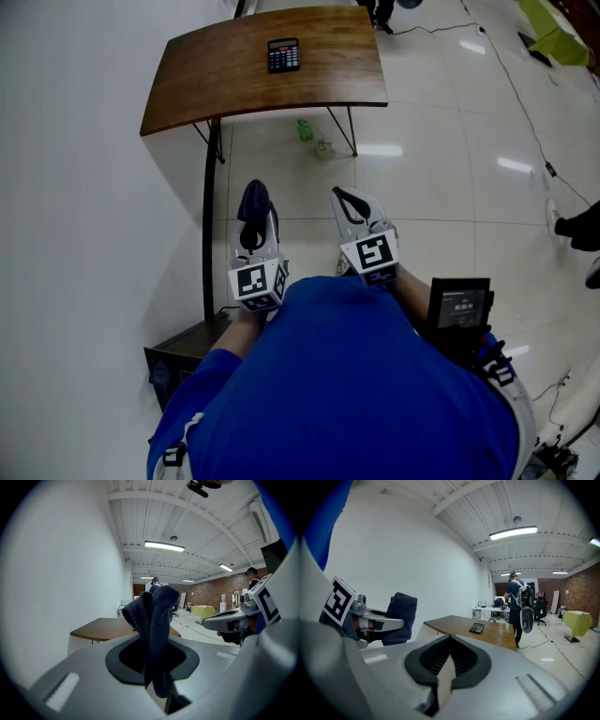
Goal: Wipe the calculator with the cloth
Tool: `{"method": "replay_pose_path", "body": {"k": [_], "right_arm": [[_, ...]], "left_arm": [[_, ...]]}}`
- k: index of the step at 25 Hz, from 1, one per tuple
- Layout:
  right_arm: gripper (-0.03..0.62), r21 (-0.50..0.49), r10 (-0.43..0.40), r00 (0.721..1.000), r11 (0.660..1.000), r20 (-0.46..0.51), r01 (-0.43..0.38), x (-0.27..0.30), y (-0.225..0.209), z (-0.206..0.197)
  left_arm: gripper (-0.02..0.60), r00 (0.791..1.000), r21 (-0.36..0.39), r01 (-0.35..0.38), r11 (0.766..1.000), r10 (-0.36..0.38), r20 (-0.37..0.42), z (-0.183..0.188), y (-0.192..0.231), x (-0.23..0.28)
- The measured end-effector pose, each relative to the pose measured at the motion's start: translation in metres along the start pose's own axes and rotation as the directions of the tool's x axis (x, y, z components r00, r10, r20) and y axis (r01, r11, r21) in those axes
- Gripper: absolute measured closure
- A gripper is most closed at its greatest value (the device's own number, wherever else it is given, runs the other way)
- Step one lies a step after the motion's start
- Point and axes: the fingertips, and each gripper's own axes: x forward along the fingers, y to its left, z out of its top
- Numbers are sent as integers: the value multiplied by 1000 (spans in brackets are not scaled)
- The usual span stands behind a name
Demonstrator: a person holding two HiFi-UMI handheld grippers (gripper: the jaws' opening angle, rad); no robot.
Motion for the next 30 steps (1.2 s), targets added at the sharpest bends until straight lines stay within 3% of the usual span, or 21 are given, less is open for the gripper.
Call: {"method": "replay_pose_path", "body": {"k": [9, 18, 30], "right_arm": [[591, 32, 0, 1000, 999, -22, 1, 34, -43, 0], [591, 15, -23, 998, 1000, -53, 24, 129, -61, 0], [591, 0, -87, 995, 996, -55, 87, 194, -57, 68]], "left_arm": [[515, 1000, 6, -19, 1000, 19, -9, 17, 1, 52], [515, 1000, -25, -1, 1000, 1, -1, 9, 61, 137], [515, 998, -35, 57, 998, -56, 22, 66, 128, 187]]}}
